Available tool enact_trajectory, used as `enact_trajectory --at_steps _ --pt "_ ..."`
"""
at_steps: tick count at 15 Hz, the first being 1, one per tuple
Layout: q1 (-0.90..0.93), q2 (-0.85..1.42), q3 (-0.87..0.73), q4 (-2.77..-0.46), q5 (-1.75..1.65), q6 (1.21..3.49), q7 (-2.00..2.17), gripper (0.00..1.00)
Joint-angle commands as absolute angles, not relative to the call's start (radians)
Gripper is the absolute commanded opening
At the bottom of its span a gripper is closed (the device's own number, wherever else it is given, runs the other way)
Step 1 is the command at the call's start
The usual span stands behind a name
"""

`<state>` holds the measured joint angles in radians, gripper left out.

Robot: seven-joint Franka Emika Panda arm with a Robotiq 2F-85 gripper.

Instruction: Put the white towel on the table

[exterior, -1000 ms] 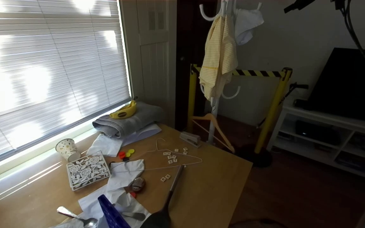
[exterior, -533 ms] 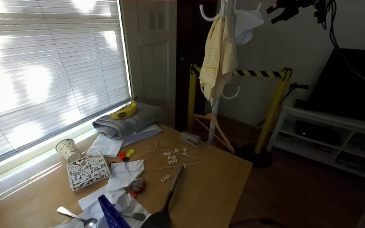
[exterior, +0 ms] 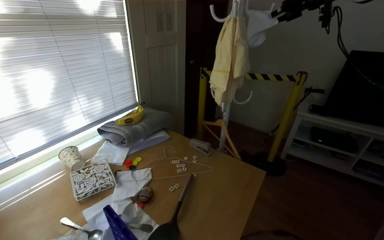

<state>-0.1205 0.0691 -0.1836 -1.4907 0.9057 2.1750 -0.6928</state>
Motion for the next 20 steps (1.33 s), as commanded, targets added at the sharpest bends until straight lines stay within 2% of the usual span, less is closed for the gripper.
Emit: enact_trajectory --at_steps 1,6,12,20 --pt "-0.142 0.093 -0.156 -1.457 0.952 2.202 -0.73 0.38" --pt "-0.142 0.083 -0.149 -1.457 0.937 2.227 -0.715 0.02" --pt "-0.13 0.064 -0.164 -1.454 0.966 2.252 -0.71 0.01" --pt "-0.107 -0.13 -0.128 -1.634 1.012 1.79 -0.721 0.01"
